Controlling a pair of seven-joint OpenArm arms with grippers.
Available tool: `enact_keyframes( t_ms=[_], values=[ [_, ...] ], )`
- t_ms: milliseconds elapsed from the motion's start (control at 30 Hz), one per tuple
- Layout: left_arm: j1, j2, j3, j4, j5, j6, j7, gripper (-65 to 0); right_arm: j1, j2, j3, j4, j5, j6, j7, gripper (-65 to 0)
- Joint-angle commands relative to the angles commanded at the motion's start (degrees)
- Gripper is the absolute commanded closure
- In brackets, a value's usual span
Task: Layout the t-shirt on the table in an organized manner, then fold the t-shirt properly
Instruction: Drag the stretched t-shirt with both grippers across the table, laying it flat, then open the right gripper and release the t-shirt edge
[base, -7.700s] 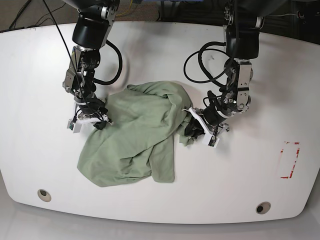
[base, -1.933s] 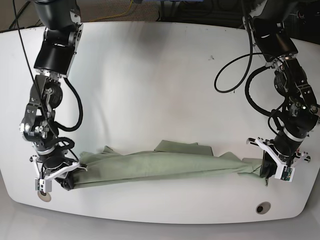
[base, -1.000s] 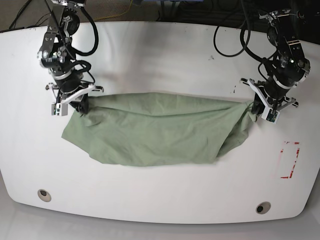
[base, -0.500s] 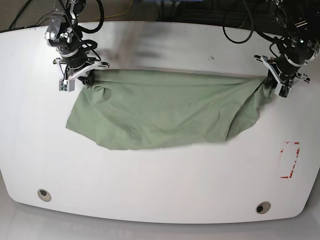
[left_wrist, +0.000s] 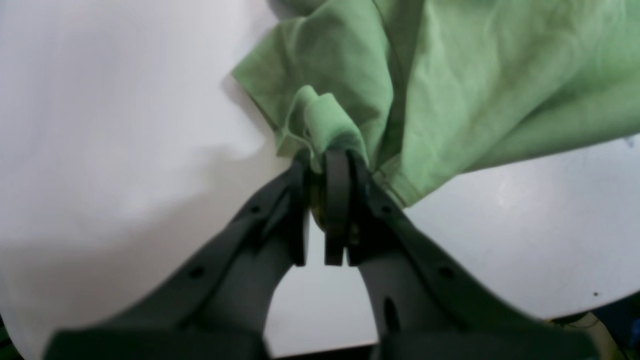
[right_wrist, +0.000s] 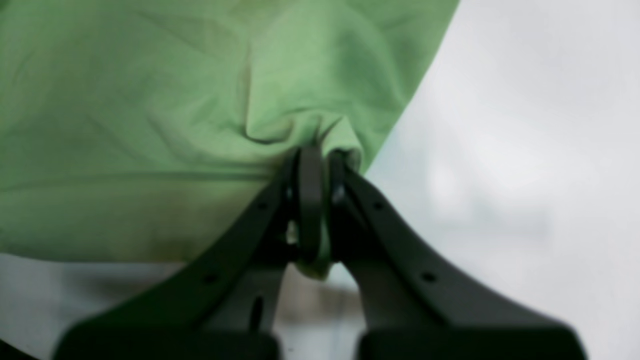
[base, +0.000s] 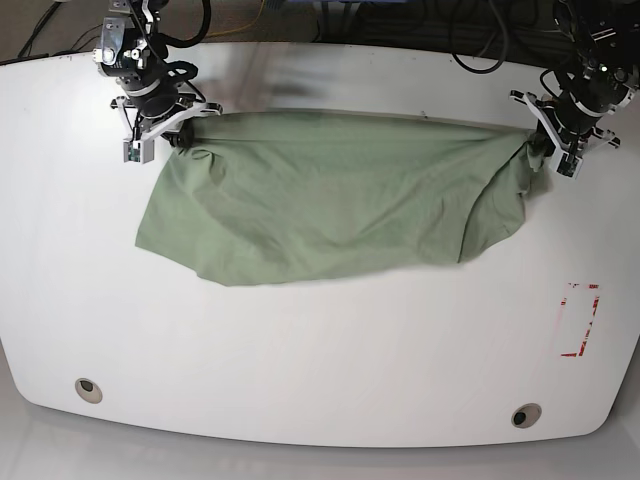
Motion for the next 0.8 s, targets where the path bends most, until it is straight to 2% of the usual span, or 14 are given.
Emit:
enact_keyframes(
  t_ms=[67, 133, 167, 200, 300, 367, 467, 800],
  values=[
    [0.00, -0.44, 0.00, -0.09, 0.09, 0.00, 0.00, -9.3, -0.18, 0.00, 0.00, 0.00, 0.00, 0.00, 0.00, -10.2],
    [0.00, -0.62, 0.09, -0.09, 0.09, 0.00, 0.00, -18.9, -0.53, 0.00, 0.00, 0.00, 0.00, 0.00, 0.00, -22.5],
    [0.00, -0.70, 0.09, -0.09, 0.09, 0.00, 0.00, -21.0, -0.62, 0.00, 0.00, 0.00, 0.00, 0.00, 0.00, -25.1],
    [0.00, -0.70, 0.09, -0.09, 0.44, 0.00, 0.00, -26.2, -0.70, 0.00, 0.00, 0.00, 0.00, 0.00, 0.00, -30.1],
    [-0.35, -0.70, 0.09, -0.09, 3.78, 0.00, 0.00, -37.8, -0.62, 0.00, 0.09, 0.09, 0.26, 0.00, 0.00, -41.8],
    [-0.44, -0.62, 0.18, -0.09, 6.33, 0.00, 0.00, -41.1, -0.44, 0.00, 0.35, 0.18, 0.35, 0.00, 0.00, -47.2],
    [-1.85, -0.53, 0.26, -0.09, 8.00, 0.00, 0.00, -41.6, 1.05, 0.18, 0.44, 0.35, 0.35, 0.00, 0.00, -50.6],
    [-3.78, -0.62, -0.09, -0.09, 8.00, 0.00, -0.09, -41.9, 9.49, 0.26, 4.04, -0.18, 0.44, 0.18, 0.00, -50.6]
  ],
)
